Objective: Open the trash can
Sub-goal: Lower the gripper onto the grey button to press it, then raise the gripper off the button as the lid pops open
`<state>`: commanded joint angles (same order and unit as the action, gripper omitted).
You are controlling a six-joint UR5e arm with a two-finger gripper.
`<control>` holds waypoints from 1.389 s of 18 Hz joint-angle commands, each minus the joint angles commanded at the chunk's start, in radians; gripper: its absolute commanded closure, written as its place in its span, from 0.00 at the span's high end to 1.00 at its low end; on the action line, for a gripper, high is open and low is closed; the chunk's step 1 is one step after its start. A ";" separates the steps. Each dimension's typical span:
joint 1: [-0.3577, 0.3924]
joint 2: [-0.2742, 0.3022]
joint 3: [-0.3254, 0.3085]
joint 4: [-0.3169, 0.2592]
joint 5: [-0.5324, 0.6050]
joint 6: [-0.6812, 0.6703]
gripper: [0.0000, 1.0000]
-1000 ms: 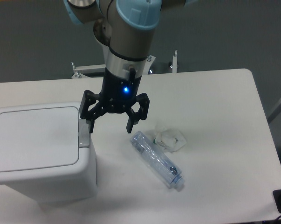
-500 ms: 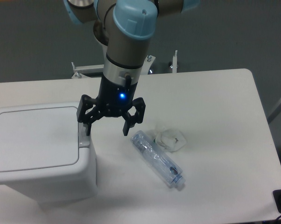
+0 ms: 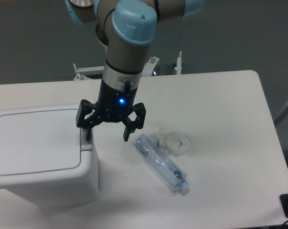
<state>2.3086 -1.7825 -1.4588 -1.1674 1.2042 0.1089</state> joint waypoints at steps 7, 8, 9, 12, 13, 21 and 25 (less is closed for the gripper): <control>0.000 0.000 -0.002 0.002 0.003 0.002 1.00; 0.000 -0.003 -0.005 0.003 0.006 0.002 1.00; 0.000 -0.003 -0.006 0.003 0.006 0.002 1.00; 0.000 -0.003 -0.008 0.003 0.006 0.002 1.00; 0.000 -0.003 -0.008 0.003 0.006 0.003 1.00; 0.011 0.009 0.066 0.040 0.005 0.005 1.00; 0.078 0.008 0.140 0.049 0.012 0.089 1.00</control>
<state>2.3868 -1.7748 -1.3193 -1.1183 1.2164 0.1976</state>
